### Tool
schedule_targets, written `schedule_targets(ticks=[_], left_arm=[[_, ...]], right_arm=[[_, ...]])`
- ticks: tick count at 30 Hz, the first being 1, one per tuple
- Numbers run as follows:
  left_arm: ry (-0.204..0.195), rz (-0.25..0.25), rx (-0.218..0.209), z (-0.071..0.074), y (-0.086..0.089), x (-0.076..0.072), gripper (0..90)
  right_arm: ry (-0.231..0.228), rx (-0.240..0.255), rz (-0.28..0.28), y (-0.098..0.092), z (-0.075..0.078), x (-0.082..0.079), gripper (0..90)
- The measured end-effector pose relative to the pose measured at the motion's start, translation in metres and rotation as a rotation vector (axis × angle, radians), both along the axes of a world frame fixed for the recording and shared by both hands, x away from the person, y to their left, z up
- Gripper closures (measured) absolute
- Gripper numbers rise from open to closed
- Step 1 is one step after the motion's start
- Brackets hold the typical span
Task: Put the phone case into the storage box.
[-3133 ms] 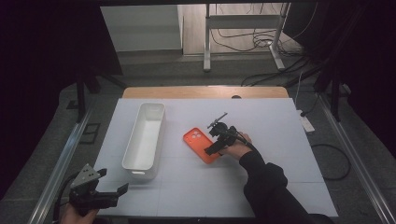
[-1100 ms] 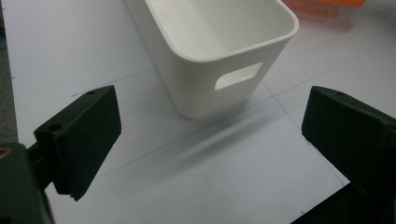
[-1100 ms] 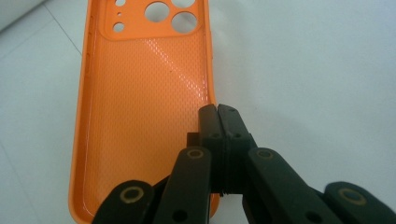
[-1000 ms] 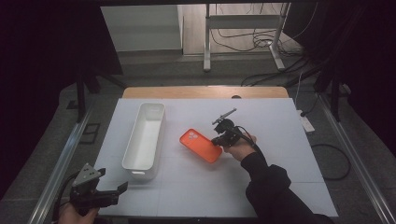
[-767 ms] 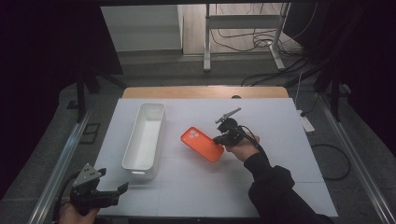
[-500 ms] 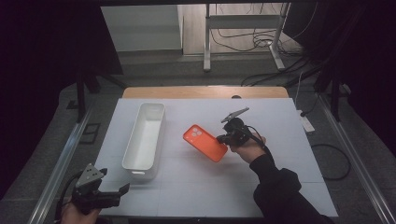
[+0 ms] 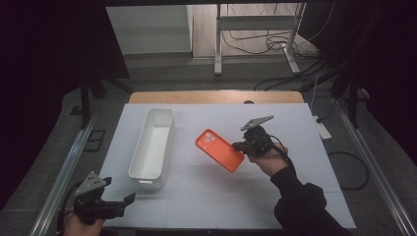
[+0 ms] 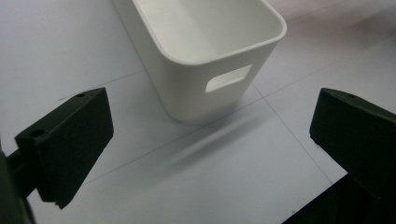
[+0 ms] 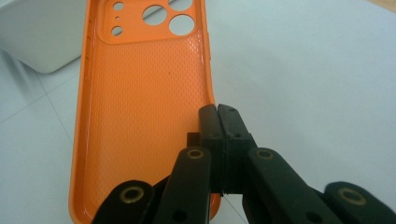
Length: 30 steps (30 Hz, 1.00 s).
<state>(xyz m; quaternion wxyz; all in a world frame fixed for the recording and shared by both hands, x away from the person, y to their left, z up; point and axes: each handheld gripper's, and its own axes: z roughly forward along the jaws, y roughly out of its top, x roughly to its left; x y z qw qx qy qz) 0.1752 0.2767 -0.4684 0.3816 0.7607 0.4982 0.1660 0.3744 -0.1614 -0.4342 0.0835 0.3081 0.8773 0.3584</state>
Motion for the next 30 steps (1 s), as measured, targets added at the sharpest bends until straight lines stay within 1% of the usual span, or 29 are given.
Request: schedule_targets(ticks=[3,10,12,15,18,22,25,30], left_arm=[[0.003,0.006,-0.006,0.0,0.0,0.0,0.4],[0.001,0.005,0.004,0.0,-0.001,0.0,0.1],[0.007,0.001,0.005,0.001,-0.001,0.001,0.0],[0.014,-0.005,-0.018,0.002,-0.002,0.003,0.0],[0.015,-0.008,-0.027,0.003,-0.004,0.004,0.0],[-0.004,-0.015,-0.033,0.008,-0.008,0.008,0.0],[-0.02,-0.012,-0.03,0.012,-0.011,0.01,0.0],[-0.024,-0.021,-0.06,0.018,-0.017,0.015,0.0]], right_arm=[[-0.01,0.013,-0.004,-0.003,0.003,-0.003,88.8],[-0.034,0.052,-0.002,-0.009,0.01,-0.01,88.8],[-0.04,0.065,-0.003,-0.012,0.013,-0.013,88.8],[-0.051,0.082,-0.007,-0.014,0.015,-0.016,88.8],[-0.059,0.094,-0.009,-0.017,0.017,-0.019,88.8],[-0.07,0.104,-0.022,-0.02,0.019,-0.022,88.8],[-0.074,0.124,-0.03,-0.023,0.02,-0.023,88.8],[-0.083,0.142,-0.045,-0.029,0.022,-0.027,88.8]])
